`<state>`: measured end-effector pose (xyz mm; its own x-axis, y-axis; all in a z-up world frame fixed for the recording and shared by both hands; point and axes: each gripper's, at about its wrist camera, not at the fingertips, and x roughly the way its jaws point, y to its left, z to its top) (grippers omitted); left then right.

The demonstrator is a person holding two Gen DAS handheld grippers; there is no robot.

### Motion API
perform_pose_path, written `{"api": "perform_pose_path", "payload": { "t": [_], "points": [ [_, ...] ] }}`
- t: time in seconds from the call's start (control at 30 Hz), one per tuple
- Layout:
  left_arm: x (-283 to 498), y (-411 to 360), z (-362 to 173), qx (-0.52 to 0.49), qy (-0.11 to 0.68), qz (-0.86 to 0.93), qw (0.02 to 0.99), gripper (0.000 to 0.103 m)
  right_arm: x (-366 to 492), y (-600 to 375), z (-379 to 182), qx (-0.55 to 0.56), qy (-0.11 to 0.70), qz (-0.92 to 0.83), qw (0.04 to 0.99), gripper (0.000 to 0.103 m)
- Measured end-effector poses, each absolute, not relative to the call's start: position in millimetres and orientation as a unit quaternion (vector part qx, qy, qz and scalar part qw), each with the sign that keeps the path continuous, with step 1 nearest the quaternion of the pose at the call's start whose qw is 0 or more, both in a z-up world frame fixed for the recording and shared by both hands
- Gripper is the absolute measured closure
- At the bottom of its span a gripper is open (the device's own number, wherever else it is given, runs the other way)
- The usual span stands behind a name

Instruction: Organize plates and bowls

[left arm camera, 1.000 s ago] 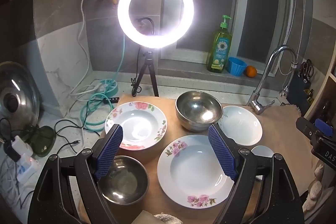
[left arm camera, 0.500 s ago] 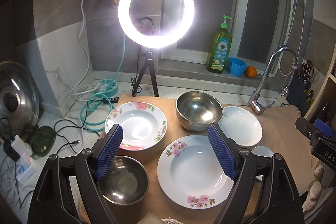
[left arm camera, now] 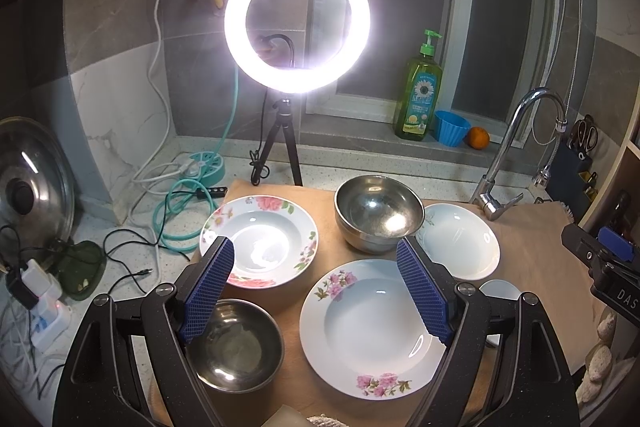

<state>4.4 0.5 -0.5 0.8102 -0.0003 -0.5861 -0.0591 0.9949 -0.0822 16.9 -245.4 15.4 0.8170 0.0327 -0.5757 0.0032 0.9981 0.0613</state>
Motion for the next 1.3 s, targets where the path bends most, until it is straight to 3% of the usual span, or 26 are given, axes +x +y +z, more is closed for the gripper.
{"api": "perform_pose_path", "payload": {
  "t": [1.3],
  "points": [
    [4.6, -3.2, -2.0, -0.048, 0.309, 0.015, 0.95, 0.019, 17.7, -245.0, 11.8, 0.031, 0.307, 0.008, 0.951, 0.0]
  ]
}}
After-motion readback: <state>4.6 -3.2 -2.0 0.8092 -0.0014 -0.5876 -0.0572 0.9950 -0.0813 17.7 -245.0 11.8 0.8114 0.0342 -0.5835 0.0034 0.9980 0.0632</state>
